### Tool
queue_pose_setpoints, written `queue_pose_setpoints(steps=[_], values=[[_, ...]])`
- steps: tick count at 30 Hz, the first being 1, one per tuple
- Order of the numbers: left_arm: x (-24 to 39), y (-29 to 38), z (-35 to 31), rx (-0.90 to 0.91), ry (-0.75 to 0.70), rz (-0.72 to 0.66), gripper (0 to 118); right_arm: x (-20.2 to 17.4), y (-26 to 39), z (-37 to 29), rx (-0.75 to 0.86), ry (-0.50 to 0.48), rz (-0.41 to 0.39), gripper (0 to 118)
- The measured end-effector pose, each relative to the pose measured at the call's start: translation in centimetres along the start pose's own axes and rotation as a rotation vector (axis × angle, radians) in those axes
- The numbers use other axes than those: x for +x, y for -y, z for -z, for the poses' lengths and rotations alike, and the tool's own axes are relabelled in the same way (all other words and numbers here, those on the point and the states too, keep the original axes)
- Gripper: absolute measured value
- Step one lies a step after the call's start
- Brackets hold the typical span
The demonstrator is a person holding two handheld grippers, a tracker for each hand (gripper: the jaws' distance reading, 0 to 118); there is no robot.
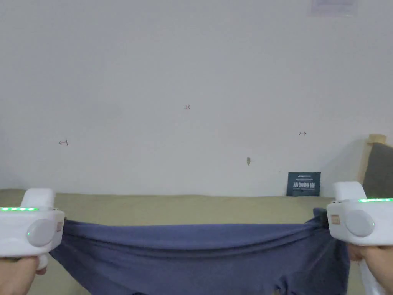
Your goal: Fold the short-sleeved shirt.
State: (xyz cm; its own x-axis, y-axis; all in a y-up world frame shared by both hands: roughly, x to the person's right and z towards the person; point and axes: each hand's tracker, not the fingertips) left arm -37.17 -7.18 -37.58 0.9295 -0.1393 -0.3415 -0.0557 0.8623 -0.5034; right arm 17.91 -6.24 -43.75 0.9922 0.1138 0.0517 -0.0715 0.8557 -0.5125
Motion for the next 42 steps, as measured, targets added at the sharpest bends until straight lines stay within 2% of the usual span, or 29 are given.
queue_pose_setpoints(steps=[1, 2, 4, 5, 8, 13, 15, 17, 25, 26, 27, 28, 29, 30, 31, 32, 34, 37, 38, 39, 40, 41, 42], values=[[-0.2, 1.7, -0.4, -0.014, 0.004, 0.007, 0, 0.1, 1.9, -0.2, 0.009, -0.003, 0.015, 1], [-0.7, 4.3, -1.1, -0.02, 0.016, -0.006, 0, 0.1, 4.2, -0.6, -0.047, 0.002, -0.016, 1], [-1.3, 8.8, -2.4, -0.078, 0.031, 0.031, 0, 0.0, 8.5, -2.0, -0.062, 0.004, -0.078, 1], [-2.0, 10.8, -3.4, -0.094, 0.037, 0.035, 0, 0.3, 10.4, -3.0, -0.086, -0.018, -0.083, 1], [-3.9, 16.3, -6.8, -0.171, 0.052, 0.031, 0, 1.0, 16.0, -7.3, -0.129, -0.077, -0.011, 1], [-7.8, 21.1, -13.0, -0.204, 0.063, 0.007, 0, 2.2, 23.4, -14.6, -0.145, -0.097, -0.014, 1], [-9.1, 22.6, -15.4, -0.214, 0.077, -0.016, 0, 3.0, 25.9, -17.6, -0.145, -0.111, 0.052, 1], [-9.9, 23.8, -17.5, -0.221, 0.082, -0.012, 0, 3.7, 27.9, -19.8, -0.157, -0.123, 0.079, 1], [-10.9, 28.4, -19.4, -0.334, 0.128, -0.047, 0, 3.8, 31.4, -21.2, -0.216, -0.119, 0.117, 1], [-10.9, 28.6, -19.4, -0.338, 0.128, -0.044, 0, 3.7, 31.5, -21.3, -0.209, -0.115, 0.123, 2], [-11.0, 28.6, -19.3, -0.339, 0.14, -0.044, 3, 3.6, 31.4, -21.3, -0.202, -0.113, 0.124, 16], [-11.1, 28.6, -19.2, -0.342, 0.165, -0.046, 15, 3.6, 31.4, -21.4, -0.196, -0.111, 0.127, 47], [-11.0, 28.6, -19.7, -0.339, 0.18, -0.046, 44, 3.4, 31.2, -21.5, -0.194, -0.103, 0.128, 87], [-10.9, 28.6, -19.9, -0.321, 0.187, -0.046, 99, 3.3, 31.0, -21.6, -0.197, -0.105, 0.131, 118], [-10.8, 28.4, -20.0, -0.316, 0.186, -0.042, 118, 3.2, 30.9, -22.0, -0.196, -0.109, 0.142, 113], [-10.6, 28.2, -20.2, -0.314, 0.176, -0.034, 118, 3.1, 30.5, -22.8, -0.105, -0.098, 0.183, 111], [-10.6, 27.6, -21.4, -0.268, 0.182, -0.037, 118, 2.1, 30.1, -23.3, -0.161, -0.121, 0.166, 113], [-10.7, 26.9, -22.9, -0.21, 0.157, -0.049, 118, 0.7, 29.6, -24.9, -0.135, -0.125, 0.151, 111], [-10.9, 26.6, -23.8, -0.18, 0.152, -0.072, 117, 0.2, 29.5, -26.0, -0.107, -0.142, 0.128, 107], [-11.1, 26.4, -24.4, -0.175, 0.159, -0.074, 110, -0.3, 29.4, -26.8, -0.078, -0.156, 0.104, 80], [-11.2, 26.3, -24.8, -0.161, 0.169, -0.07, 89, -1.0, 29.5, -27.2, -0.066, -0.139, 0.091, 37], [-11.5, 26.6, -24.8, -0.155, 0.171, -0.059, 41, -1.8, 29.7, -27.6, -0.029, -0.159, 0.035, 0], [-11.4, 26.7, -24.6, -0.171, 0.128, -0.009, 0, -2.1, 29.7, -27.9, -0.046, -0.175, 0.074, 0]])
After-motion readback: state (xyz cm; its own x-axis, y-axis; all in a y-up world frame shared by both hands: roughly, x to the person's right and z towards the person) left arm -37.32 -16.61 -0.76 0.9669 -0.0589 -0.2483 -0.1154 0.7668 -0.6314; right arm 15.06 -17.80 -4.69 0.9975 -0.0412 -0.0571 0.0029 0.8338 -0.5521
